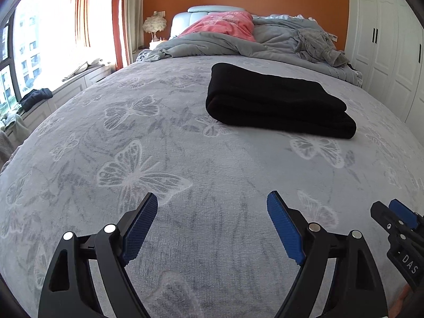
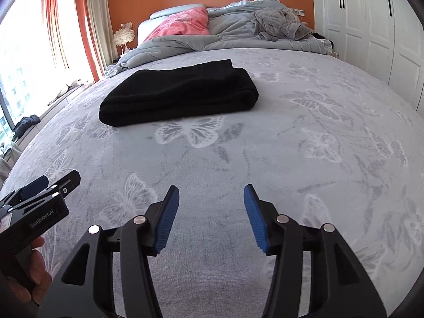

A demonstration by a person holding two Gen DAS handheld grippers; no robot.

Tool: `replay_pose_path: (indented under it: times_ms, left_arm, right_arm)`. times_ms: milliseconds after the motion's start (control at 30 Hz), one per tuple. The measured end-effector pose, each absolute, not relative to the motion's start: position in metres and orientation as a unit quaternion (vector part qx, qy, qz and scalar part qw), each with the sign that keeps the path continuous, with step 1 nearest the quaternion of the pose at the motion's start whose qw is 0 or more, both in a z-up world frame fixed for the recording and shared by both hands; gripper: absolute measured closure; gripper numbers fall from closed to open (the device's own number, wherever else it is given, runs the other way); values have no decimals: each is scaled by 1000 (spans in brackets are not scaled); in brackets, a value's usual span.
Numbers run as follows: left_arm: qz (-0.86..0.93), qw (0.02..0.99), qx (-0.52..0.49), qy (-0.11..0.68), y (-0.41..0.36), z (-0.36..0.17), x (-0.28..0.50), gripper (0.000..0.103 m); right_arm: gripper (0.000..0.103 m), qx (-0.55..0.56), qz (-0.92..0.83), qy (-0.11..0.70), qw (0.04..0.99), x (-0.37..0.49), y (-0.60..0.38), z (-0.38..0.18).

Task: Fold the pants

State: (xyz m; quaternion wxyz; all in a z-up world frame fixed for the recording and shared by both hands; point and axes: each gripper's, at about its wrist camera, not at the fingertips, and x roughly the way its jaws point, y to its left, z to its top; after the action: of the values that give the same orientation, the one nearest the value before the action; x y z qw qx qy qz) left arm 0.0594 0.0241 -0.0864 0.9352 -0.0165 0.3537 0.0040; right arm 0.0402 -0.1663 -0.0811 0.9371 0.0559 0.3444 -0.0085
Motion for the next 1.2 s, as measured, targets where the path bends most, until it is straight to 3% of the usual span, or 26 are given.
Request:
replay_pose_path:
  times_ms: [133,467,600,1200]
  left_arm:
    - [3,938,-6,346,20,-85,57,22]
    - [8,943,1,334,18,-85,52,22]
    - [10,943,0,334,18,-85,52,22]
    - [-2,945,12,327,14,-83,51,22]
  right_arm:
    - [45,35,-15,334,942,37,-159,-82]
    - [43,35,-17,330,943,37,-159,-84]
    - [37,34,-18,325,945,36,-159,-82]
    - [37,32,-19,328,944,36,-158,-83]
